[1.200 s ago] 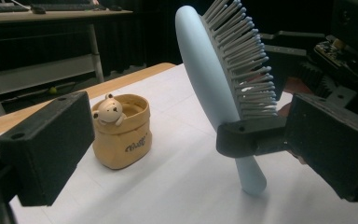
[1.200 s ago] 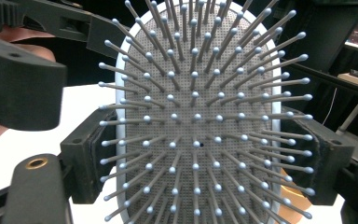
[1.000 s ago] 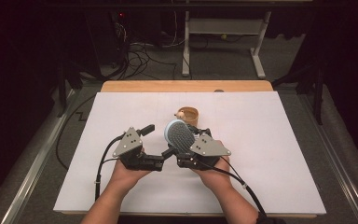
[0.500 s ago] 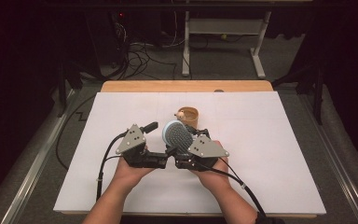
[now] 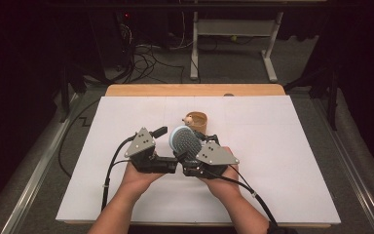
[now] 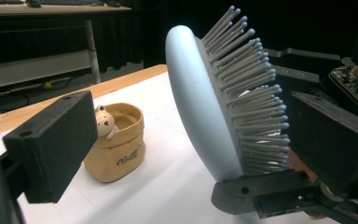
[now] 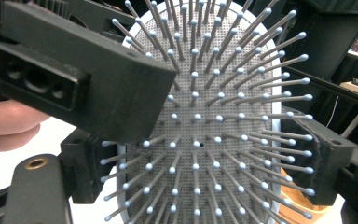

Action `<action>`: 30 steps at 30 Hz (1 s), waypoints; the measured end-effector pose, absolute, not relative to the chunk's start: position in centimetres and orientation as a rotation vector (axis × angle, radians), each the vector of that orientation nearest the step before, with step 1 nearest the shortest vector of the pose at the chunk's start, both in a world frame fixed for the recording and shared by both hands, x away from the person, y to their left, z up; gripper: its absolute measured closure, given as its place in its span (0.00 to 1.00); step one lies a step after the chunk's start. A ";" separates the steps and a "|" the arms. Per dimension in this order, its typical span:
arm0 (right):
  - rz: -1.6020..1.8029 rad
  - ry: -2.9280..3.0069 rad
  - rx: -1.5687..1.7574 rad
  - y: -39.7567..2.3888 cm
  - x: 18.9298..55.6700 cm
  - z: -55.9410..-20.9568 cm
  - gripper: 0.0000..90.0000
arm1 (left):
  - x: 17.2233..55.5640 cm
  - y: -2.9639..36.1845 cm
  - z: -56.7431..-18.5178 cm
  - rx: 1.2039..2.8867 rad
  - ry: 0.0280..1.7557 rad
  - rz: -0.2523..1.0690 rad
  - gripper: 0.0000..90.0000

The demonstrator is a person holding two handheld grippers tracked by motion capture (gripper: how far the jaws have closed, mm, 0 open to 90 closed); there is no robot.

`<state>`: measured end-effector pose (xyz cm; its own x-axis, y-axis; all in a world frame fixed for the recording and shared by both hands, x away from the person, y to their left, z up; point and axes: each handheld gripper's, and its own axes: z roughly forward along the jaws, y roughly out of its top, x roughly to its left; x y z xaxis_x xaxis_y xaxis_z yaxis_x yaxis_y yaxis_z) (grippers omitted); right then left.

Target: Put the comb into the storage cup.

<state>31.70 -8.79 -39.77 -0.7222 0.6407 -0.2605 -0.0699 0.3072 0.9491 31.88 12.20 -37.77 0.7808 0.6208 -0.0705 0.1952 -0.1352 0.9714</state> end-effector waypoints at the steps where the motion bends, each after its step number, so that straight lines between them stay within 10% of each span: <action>1: 1.461 1.953 0.504 -8.8 31.7 -39.8 0.23 | 31.9 12.2 -37.7 1.700 0.647 0.415 0.05; 30: 1.456 1.942 0.502 -8.5 31.6 -39.8 0.23 | 31.7 11.4 -37.4 1.680 0.603 0.342 0.44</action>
